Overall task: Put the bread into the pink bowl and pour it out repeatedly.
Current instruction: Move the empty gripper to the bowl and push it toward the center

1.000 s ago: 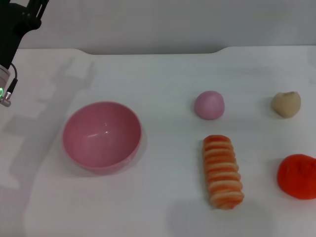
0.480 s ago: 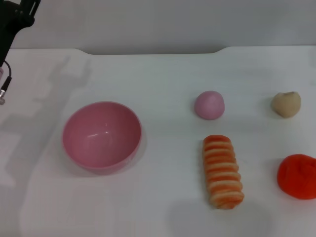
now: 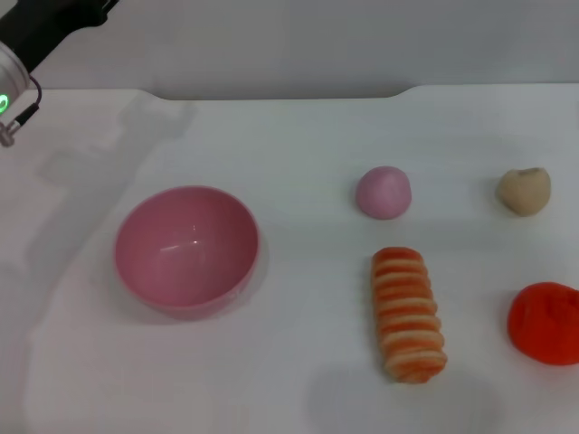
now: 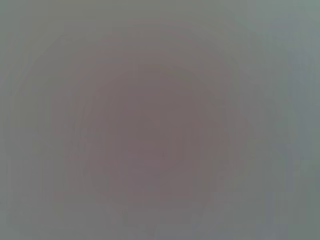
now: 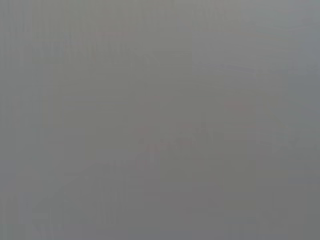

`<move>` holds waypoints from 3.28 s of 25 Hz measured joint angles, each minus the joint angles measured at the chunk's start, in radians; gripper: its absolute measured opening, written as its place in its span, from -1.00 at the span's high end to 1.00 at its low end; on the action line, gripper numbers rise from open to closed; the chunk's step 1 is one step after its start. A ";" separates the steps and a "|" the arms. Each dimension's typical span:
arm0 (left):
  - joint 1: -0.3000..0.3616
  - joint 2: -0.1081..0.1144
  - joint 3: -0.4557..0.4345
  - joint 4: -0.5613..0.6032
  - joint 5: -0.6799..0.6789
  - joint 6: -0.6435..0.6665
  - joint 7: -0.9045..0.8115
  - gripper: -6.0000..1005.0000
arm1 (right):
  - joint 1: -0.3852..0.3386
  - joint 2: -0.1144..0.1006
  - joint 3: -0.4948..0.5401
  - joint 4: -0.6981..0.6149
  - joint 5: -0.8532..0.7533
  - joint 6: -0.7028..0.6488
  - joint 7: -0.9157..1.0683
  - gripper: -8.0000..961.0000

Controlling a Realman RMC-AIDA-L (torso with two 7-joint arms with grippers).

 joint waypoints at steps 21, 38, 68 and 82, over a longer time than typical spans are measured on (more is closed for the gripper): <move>-0.118 0.079 -0.445 0.328 1.492 0.577 -1.333 -0.24 | -0.015 -0.012 0.029 0.031 -0.007 -0.005 -0.010 -0.33; -0.083 0.019 -0.447 0.338 1.760 0.601 -1.423 -0.24 | -0.027 -0.013 0.016 0.027 -0.011 -0.016 -0.010 -0.33; -0.024 -0.035 -0.437 0.260 1.854 0.523 -1.357 -0.13 | -0.013 -0.009 0.013 0.023 -0.023 -0.016 -0.007 -0.33; -0.030 -0.049 -0.439 0.234 1.879 0.513 -1.364 -0.04 | -0.004 -0.010 0.013 0.024 -0.023 -0.016 -0.008 -0.33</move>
